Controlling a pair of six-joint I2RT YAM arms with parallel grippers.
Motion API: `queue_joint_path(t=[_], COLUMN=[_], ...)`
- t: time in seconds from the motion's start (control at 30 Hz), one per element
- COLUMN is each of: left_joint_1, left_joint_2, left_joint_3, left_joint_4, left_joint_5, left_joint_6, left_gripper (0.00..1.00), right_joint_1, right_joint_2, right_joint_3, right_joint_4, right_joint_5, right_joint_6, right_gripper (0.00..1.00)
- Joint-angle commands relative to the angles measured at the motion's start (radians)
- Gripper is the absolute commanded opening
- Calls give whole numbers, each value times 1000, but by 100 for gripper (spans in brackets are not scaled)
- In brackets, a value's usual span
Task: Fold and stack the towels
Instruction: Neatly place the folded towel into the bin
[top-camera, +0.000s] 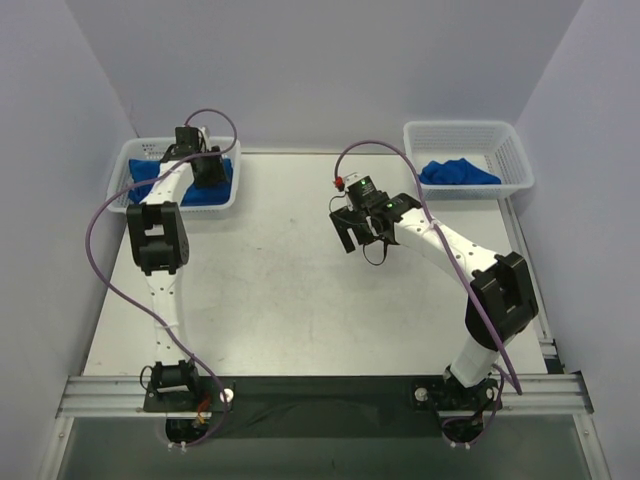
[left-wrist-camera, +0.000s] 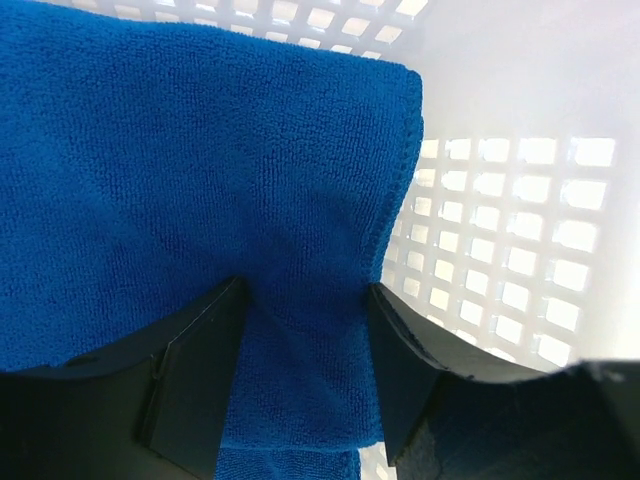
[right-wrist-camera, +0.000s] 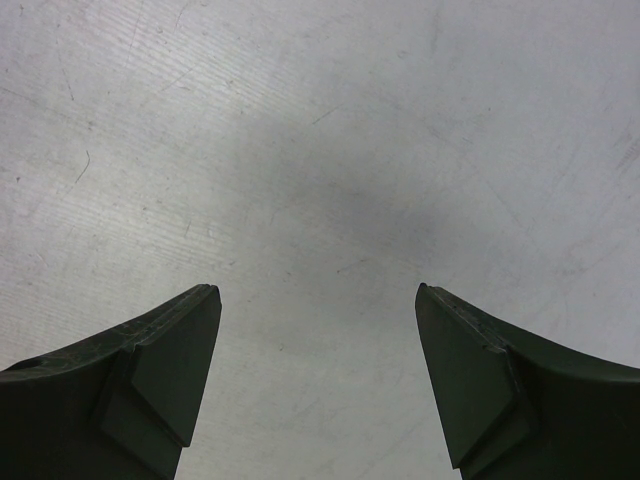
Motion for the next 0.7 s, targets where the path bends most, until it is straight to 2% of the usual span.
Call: queue_joint_path(t=[0.0, 0.13, 0.33, 0.4, 0.53, 0.63, 0.67], left_joint_1=[-21, -29, -63, -64, -64, -66, -66], left_joint_2=[-55, -54, -46, -46, -52, -46, -44], left_joint_3=[-41, -56, -107, -127, -142, -133, -131], left_joint_4=[68, 73, 96, 104, 117, 121, 122], left_joint_5=[-40, -82, -113, -99, -62, -44, -34], left_joint_6=[-11, 12, 32, 30, 4, -4, -4], left_gripper=[61, 59, 44, 44, 51, 43, 33], right_joint_1=[-8, -7, -8, -8, -8, -8, -7], right_joint_2=[-14, -8, -3, -3, -7, -8, -11], right_joint_3=[-10, -5, -2, -5, -7, -10, -11], right_joint_4=[-24, -24, -24, -25, -25, -25, -25], right_joint_5=[-3, -8, -10, -13, -11, -8, -8], right_joint_6=[14, 20, 23, 23, 25, 26, 28], right_gripper=[80, 80, 80, 80, 80, 80, 80])
